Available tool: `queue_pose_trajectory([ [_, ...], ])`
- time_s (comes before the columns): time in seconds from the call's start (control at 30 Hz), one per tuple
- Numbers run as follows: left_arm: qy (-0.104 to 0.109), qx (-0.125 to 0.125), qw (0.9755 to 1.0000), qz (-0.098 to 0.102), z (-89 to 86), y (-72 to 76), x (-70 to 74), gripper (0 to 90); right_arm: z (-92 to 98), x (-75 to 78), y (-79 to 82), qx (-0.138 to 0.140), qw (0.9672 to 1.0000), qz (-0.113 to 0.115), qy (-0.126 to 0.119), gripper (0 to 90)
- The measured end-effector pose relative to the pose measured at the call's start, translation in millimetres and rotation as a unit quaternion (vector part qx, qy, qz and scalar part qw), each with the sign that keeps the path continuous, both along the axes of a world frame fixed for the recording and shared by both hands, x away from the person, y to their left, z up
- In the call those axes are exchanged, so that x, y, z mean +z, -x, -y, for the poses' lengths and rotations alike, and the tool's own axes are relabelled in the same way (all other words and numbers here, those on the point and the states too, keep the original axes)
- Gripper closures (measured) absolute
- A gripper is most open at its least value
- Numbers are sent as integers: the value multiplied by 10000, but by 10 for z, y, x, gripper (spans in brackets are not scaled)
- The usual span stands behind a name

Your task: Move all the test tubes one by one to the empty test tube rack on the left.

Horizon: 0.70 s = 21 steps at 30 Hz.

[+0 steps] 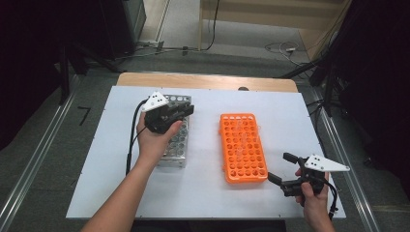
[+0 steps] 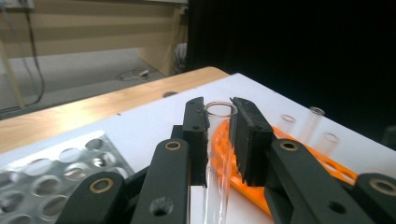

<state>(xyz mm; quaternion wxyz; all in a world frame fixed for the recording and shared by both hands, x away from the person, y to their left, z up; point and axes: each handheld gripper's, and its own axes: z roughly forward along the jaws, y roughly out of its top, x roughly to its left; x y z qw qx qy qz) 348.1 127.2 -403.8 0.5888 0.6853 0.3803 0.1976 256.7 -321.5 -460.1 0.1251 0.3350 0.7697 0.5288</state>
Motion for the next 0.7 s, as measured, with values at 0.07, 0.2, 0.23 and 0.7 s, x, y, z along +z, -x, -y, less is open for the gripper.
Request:
queue_pose_trajectory([
  [0.07,19,135,9999,-13,-27,-74,-14,755,7,-8,-10,-19,10000,11,1,0],
  [0.2,67,314,9995,-29,-61,-222,-45,755,4,-17,-15,-43,10000,0,8,0],
  [0.23,74,351,9994,-26,-65,-259,-51,755,6,-19,-17,-50,10000,1,14,0],
  [0.7,243,984,9948,-58,-86,-819,-43,756,47,-27,-27,-126,9999,-22,-67,0],
])
